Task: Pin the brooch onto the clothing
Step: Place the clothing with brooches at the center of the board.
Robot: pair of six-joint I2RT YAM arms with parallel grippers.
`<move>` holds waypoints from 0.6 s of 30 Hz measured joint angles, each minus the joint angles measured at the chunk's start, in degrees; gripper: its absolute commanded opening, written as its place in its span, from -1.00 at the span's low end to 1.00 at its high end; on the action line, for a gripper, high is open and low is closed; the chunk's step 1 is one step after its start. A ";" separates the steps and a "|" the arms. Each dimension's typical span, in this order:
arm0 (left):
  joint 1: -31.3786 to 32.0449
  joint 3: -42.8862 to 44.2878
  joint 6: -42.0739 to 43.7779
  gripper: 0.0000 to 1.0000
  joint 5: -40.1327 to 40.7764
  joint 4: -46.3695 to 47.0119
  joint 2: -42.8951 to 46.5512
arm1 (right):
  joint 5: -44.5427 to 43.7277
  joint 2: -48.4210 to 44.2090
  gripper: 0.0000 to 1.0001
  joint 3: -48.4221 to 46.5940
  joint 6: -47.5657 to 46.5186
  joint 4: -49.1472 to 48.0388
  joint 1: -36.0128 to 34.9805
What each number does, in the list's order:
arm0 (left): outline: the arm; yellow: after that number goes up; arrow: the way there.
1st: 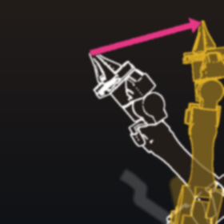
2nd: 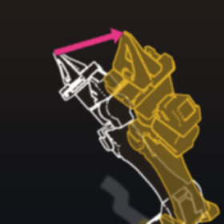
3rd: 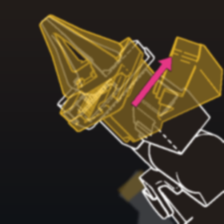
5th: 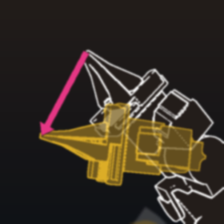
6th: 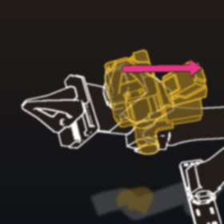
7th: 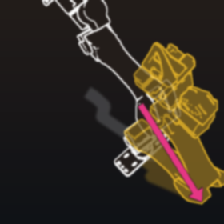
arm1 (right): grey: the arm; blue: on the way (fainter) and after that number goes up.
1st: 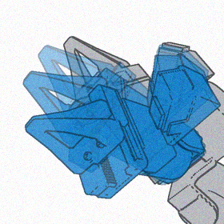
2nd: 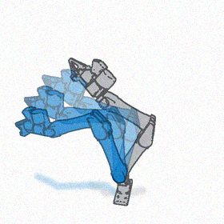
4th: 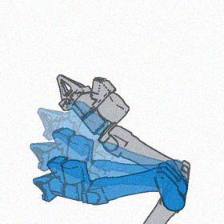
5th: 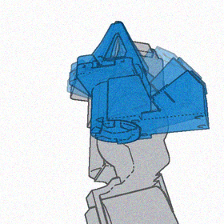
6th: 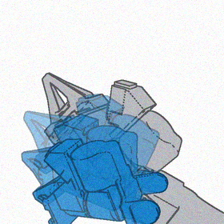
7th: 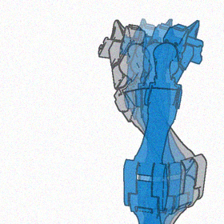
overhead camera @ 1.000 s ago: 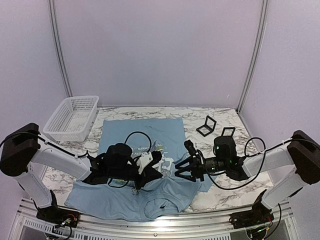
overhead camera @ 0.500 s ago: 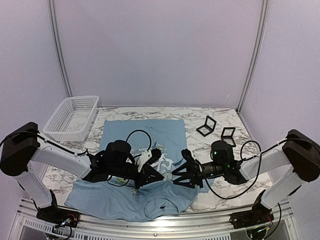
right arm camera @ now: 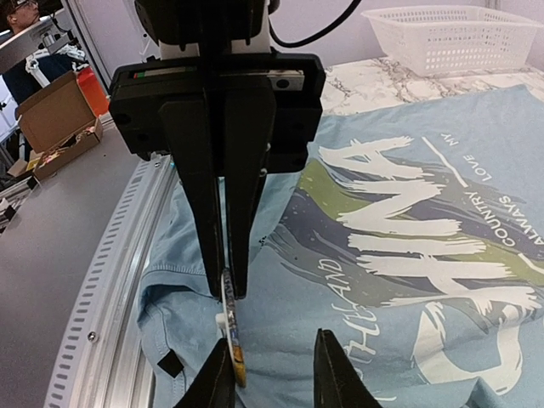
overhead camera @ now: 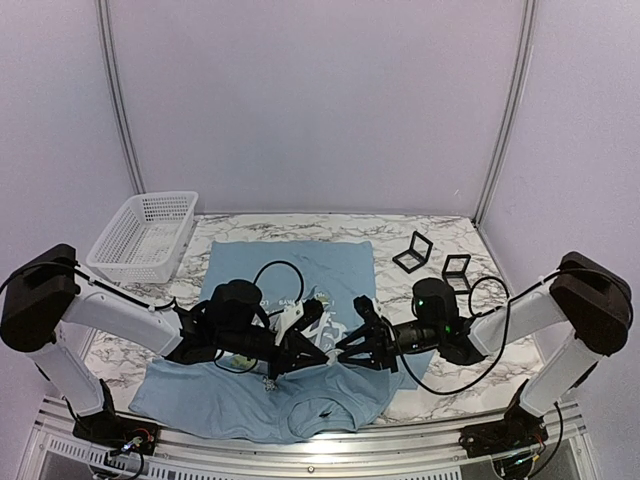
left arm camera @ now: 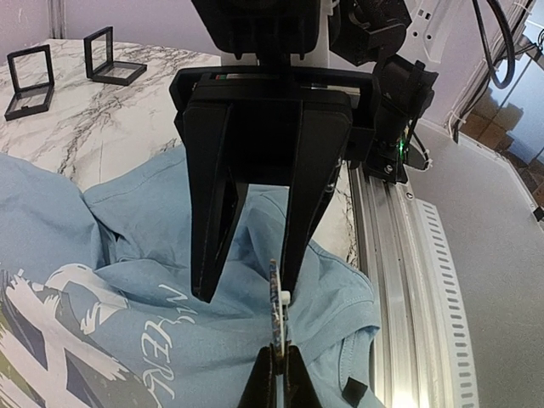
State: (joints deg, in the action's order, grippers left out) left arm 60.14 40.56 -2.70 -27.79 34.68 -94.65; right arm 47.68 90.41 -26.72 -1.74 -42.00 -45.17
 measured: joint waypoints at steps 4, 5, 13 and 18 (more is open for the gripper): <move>-0.15 -0.02 0.31 -1.00 0.00 -0.04 0.00 | 0.39 0.46 -0.61 -0.17 -0.02 -0.07 0.00; -0.15 -0.02 0.37 -1.00 0.02 -0.04 0.00 | 0.50 0.46 -0.65 -0.17 -0.04 -0.07 0.00; 0.59 -0.50 5.29 -1.00 4.35 -0.33 1.86 | -0.31 0.04 -0.43 -0.46 -0.28 1.29 0.42; 3.58 -1.42 13.16 -1.00 13.25 -0.24 4.39 | -3.10 -3.13 -0.32 -0.22 -0.15 4.15 1.66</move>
State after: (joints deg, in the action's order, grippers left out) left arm 63.72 39.13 10.46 -14.55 34.44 -90.26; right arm 44.58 87.29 -26.94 -1.89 -37.85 -43.51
